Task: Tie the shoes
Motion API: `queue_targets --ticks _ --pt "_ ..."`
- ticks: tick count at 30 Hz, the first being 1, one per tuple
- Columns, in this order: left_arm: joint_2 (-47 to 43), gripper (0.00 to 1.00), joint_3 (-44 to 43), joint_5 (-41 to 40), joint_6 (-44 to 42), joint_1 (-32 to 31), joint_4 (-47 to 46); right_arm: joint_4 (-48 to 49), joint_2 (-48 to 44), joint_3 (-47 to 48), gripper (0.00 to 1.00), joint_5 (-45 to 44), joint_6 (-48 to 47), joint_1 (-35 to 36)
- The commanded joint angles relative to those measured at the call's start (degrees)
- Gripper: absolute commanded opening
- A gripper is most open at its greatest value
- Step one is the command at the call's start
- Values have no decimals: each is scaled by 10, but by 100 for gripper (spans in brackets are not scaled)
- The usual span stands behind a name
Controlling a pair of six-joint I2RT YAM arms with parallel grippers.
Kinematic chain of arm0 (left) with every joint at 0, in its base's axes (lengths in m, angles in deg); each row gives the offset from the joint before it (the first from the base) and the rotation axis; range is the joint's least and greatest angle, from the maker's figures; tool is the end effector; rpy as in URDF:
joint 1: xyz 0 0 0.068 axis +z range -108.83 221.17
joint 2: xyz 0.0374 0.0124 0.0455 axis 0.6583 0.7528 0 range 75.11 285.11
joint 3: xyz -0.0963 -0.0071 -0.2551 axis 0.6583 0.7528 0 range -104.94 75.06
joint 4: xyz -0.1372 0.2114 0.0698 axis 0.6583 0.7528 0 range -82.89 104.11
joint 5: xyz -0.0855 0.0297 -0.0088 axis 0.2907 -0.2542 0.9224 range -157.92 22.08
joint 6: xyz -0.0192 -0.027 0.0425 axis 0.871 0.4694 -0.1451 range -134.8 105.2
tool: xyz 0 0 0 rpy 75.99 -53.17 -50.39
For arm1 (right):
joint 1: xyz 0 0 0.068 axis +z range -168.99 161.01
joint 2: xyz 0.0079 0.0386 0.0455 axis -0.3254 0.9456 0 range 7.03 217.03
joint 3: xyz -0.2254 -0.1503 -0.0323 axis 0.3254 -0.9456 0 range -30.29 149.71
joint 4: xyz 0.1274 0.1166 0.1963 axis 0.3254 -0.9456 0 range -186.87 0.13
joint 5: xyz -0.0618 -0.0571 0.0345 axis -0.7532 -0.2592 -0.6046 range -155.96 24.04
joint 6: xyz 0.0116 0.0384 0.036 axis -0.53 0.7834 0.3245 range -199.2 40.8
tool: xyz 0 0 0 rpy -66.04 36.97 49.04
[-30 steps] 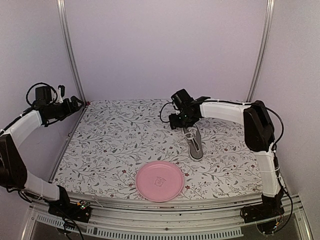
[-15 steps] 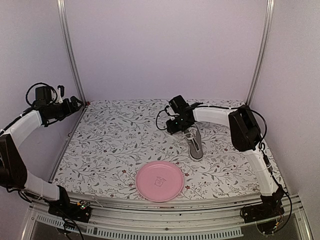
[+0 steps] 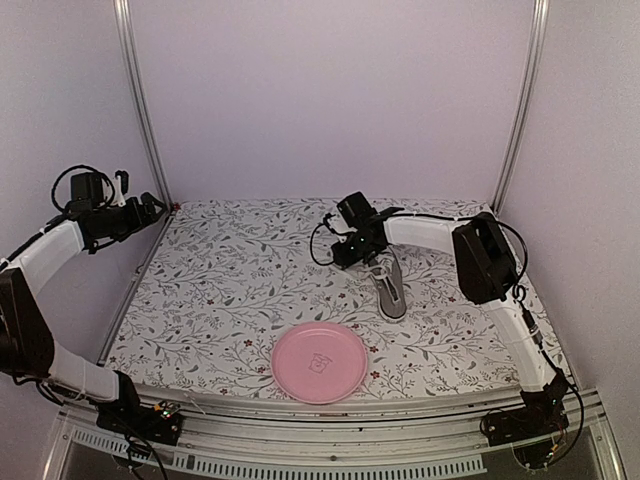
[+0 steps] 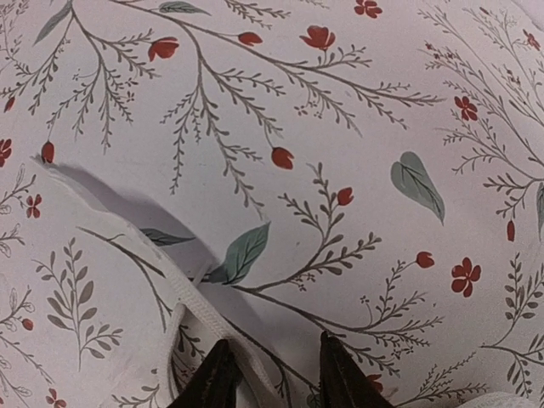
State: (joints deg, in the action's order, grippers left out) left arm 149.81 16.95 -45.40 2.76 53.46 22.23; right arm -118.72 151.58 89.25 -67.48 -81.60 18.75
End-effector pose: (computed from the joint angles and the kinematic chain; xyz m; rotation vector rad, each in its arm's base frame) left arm 0.2894 0.0492 0.2996 -0.3155 2.0888 -0.4714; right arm 0.4333 0.3343 0.1290 -0.8558 2.3747 0.2182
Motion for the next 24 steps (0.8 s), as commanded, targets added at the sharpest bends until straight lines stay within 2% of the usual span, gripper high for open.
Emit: queue_targets --ticks 1,3,4,9,12,18,24 --pt "-5 94 2 -3 -7 5 -1 -5 20 8 25 29 -41 -2" --pt "-4 94 1 -3 -8 5 0 5 19 8 6 30 -42 -3" --pt "-5 94 1 -4 -8 5 0 11 17 8 3 24 -40 -3" --pt "-6 94 3 -8 -10 5 0 52 -40 5 2 -38 -11 -3" --pt "-8 94 7 -7 -10 5 -4 91 -125 -29 2 -105 12 -3" --pt "-7 93 11 -25 -14 -19 -6 159 -288 -208 2 -216 56 -7" --pt "-5 93 12 -48 -27 -85 -9 158 -449 -410 2 -279 143 -31"
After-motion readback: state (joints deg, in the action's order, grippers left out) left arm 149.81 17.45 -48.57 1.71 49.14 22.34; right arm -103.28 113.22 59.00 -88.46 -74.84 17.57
